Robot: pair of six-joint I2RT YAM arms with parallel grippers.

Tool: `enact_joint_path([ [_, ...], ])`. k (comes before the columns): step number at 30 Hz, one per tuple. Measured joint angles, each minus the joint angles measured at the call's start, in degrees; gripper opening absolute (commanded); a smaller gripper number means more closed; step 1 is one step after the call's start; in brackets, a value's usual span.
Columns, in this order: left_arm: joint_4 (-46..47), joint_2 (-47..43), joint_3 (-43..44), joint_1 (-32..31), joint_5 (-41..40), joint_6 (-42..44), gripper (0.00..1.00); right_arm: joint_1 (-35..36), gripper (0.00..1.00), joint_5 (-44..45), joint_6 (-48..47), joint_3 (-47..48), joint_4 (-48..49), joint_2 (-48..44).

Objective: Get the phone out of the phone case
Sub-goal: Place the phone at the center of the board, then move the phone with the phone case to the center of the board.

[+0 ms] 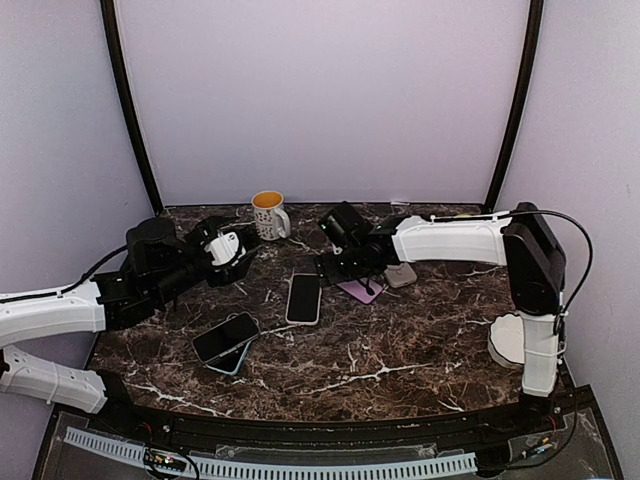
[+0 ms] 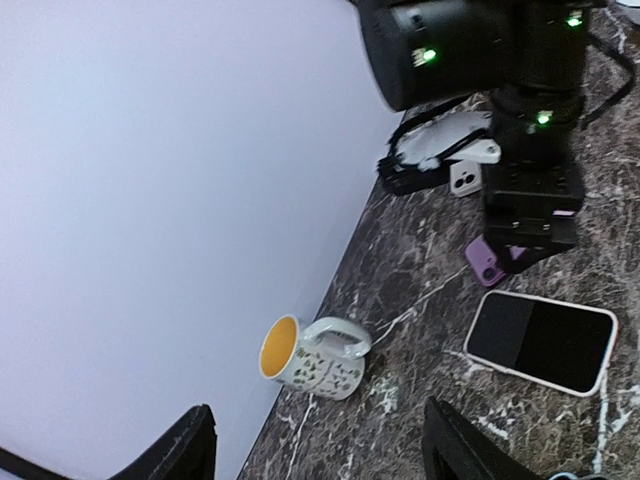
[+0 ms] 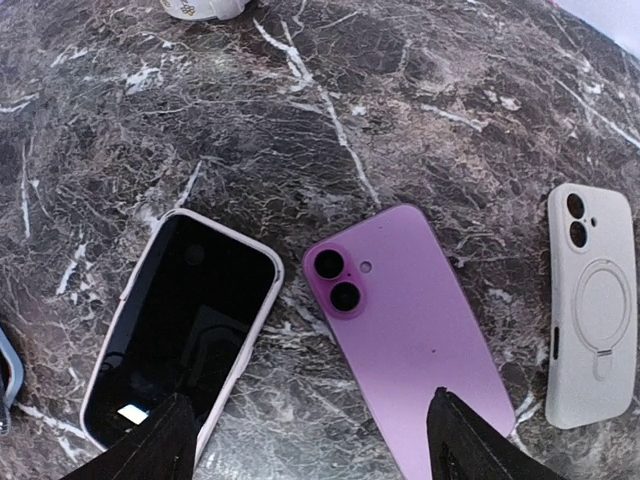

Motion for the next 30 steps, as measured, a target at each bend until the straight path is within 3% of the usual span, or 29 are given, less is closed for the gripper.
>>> enact_joint_path([
  [2,0.6,0.3,0.3,1.0,-2.4,-0.3,0.73,0.2,0.98,-1.4,4.6,0.2,-1.0,0.0],
  [6,1.4,0.3,0.7,2.6,-5.3,-1.3,0.73,1.1,0.99,-3.3,12.6,2.1,-4.6,0.5],
  [15,1.5,0.2,0.9,3.3,-6.8,-1.9,0.71,5.3,0.99,-2.0,25.5,18.4,-13.9,8.8],
  [30,1.4,-0.8,1.0,3.6,-6.8,-2.4,0.69,7.8,0.99,3.8,31.2,34.6,-26.9,23.2],
])
